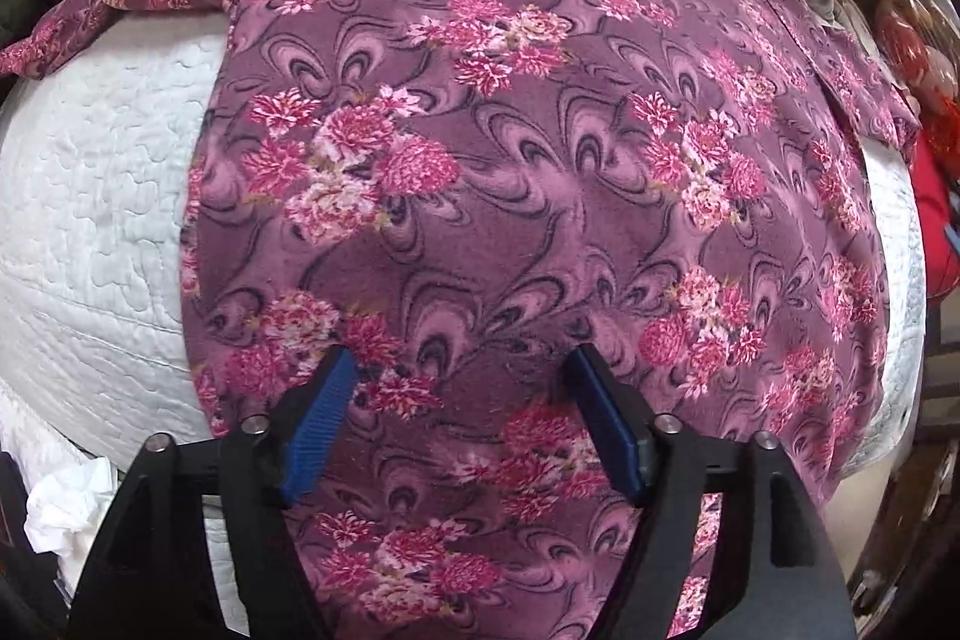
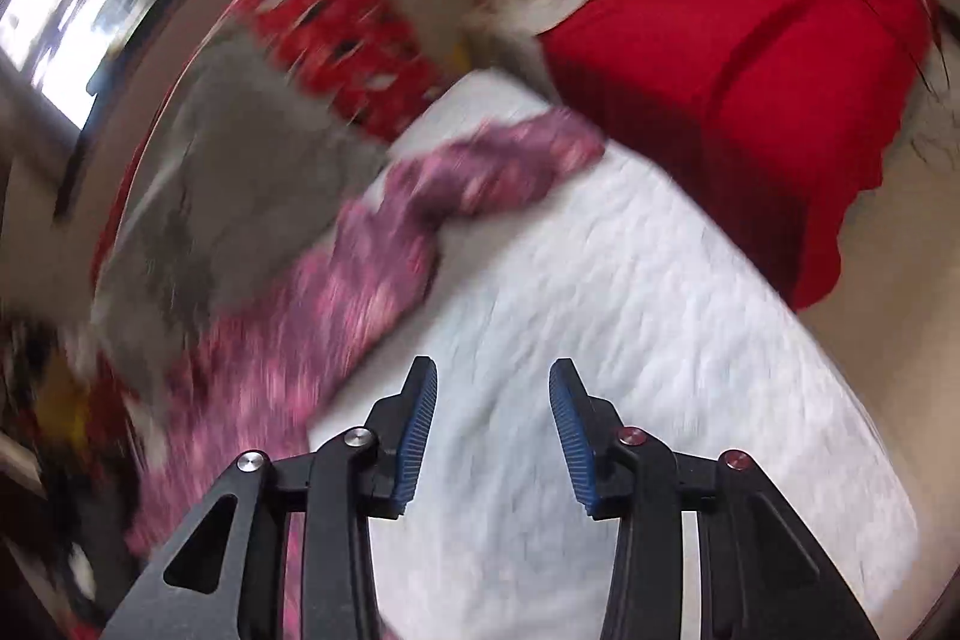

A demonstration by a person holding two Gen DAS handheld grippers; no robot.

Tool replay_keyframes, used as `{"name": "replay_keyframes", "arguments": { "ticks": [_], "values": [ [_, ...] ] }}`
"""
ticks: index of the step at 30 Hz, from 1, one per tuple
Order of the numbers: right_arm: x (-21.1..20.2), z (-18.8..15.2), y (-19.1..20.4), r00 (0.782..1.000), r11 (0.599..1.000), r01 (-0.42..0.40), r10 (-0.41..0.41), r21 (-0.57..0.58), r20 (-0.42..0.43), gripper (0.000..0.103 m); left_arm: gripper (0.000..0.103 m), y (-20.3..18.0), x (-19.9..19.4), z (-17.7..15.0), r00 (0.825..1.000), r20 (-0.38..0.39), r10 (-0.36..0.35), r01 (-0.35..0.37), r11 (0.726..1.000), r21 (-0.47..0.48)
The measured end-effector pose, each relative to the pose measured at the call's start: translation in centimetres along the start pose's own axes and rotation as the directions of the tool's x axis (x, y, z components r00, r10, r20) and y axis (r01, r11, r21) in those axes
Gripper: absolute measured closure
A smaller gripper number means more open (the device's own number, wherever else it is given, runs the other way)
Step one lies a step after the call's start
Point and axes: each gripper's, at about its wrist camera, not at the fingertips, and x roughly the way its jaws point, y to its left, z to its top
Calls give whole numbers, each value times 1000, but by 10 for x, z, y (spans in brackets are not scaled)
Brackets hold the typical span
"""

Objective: Fold small clothes

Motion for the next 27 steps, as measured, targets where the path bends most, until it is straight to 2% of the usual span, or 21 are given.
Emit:
{"name": "replay_keyframes", "arguments": {
  "ticks": [3, 6, 9, 11, 13, 14, 15, 17, 18, 19, 20, 22, 23, 25, 27],
  "values": [
    [36, 35, -16, 1000, 992, -19, 18, 123, 8, 56, 27, -10, -1, 1, 1000, 1, 14, -15, 999, 31],
    [69, 53, -30, 998, 969, -58, 56, 239, 16, 55, 27, -19, -15, 15, 999, 32, -33, 31, 999, 42],
    [98, 63, -38, 996, 943, -91, 88, 321, 22, 53, 27, -27, -29, 45, 993, 111, -39, 34, 998, 48],
    [102, 69, -39, 988, 930, -147, 125, 337, 88, 49, 27, -32, -29, 72, 988, 146, -51, 46, 998, 37],
    [105, 77, -40, 987, 925, -157, 131, 345, 98, 57, 27, -36, -23, 96, 986, 161, -43, 40, 999, 22],
    [103, 82, -40, 986, 929, -157, 129, 335, 105, 85, 27, -39, -19, 116, 984, 173, -40, 39, 999, 8],
    [100, 89, -39, 987, 937, -147, 118, 316, 111, 91, 27, -40, -16, 126, 982, 184, -41, 42, 999, -5],
    [78, 102, -35, 977, 958, -118, 65, 260, 203, 91, 27, -34, -6, 144, 979, 199, -40, 48, 998, -34],
    [65, 109, -36, 965, 968, -91, 29, 234, 259, 91, 27, -30, 0, 153, 979, 198, -45, 55, 997, -49],
    [61, 116, -38, 962, 974, -25, -38, 226, 270, 91, 27, -29, 7, 158, 980, 193, -50, 63, 996, -65],
    [65, 123, -41, 968, 974, 59, -109, 219, 225, 91, 27, -29, 19, 166, 984, 168, -55, 72, 993, -94],
    [79, 128, -44, 975, 969, 146, -176, 202, 139, 92, 24, -29, 35, 170, 989, 136, -52, 69, 990, -123],
    [81, 126, -41, 972, 969, 168, -194, 183, 131, 92, 20, -32, 36, 170, 986, 164, -31, 50, 992, -115],
    [78, 122, -33, 970, 974, 166, -190, 156, 150, 91, 20, -40, 34, 172, 983, 186, -12, 27, 996, -80],
    [73, 119, -21, 970, 979, 152, -175, 139, 170, 91, 20, -43, 31, 173, 981, 193, -31, 45, 997, -68]
  ]
}}
